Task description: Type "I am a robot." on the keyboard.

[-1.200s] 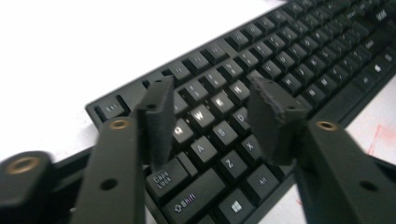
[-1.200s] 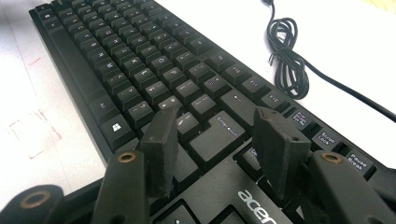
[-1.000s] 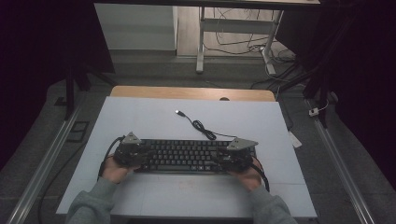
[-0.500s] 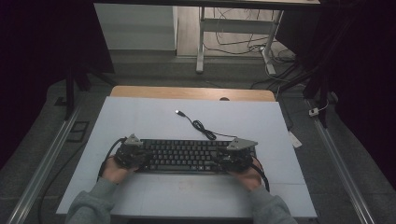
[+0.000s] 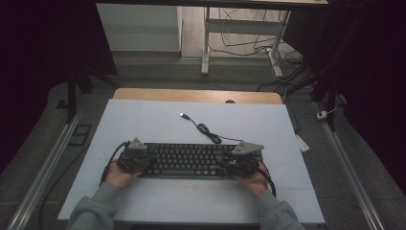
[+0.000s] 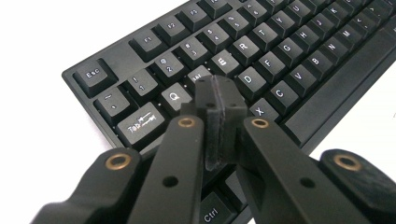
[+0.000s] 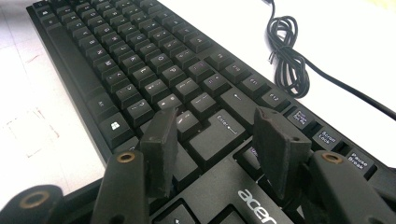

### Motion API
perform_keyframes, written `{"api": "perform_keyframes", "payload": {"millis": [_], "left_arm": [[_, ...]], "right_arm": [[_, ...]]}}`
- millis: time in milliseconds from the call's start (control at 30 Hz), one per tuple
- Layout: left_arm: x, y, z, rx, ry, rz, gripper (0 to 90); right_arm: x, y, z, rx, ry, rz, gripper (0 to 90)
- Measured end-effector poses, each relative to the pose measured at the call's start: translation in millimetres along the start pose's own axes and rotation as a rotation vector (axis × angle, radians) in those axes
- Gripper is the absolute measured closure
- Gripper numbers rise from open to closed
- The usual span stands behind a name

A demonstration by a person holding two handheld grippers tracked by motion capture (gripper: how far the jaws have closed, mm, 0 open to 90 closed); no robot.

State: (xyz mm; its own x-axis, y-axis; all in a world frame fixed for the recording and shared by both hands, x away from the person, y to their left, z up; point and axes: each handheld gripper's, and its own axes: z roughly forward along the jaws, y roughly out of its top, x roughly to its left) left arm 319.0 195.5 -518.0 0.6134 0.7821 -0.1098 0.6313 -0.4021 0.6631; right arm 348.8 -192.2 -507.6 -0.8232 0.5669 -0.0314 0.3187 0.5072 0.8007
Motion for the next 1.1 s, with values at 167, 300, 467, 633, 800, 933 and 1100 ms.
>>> {"api": "perform_keyframes", "payload": {"millis": [167,300,467,633,800,933,1100], "left_arm": [[0.2,0.0,1.1,0.0,0.003,-0.002,88.5],[-1.2,0.1,4.0,0.006,0.005,-0.002,88.5],[-4.6,1.1,6.1,0.021,0.034,0.024,88.7],[-4.2,3.3,-3.2,-0.039,0.032,0.022,88.7],[-4.2,7.0,-15.8,-0.109,0.025,0.005,88.5],[-2.3,7.6,-21.2,-0.155,0.013,-0.024,75.0],[1.6,6.9,-25.6,-0.186,0.018,-0.062,56.4]], "right_arm": [[0.7,0.1,0.4,0.004,-0.005,-0.003,50.1],[0.6,0.1,0.5,0.004,-0.005,-0.002,50.1],[0.8,0.2,0.5,0.001,-0.003,-0.004,50.1],[0.7,0.3,0.1,-0.001,-0.002,-0.004,50.1],[0.1,0.2,0.0,0.0,-0.008,-0.006,50.1],[0.6,0.2,0.1,0.0,-0.003,-0.005,50.1],[0.2,0.0,0.1,-0.001,-0.004,-0.004,50.1]]}}
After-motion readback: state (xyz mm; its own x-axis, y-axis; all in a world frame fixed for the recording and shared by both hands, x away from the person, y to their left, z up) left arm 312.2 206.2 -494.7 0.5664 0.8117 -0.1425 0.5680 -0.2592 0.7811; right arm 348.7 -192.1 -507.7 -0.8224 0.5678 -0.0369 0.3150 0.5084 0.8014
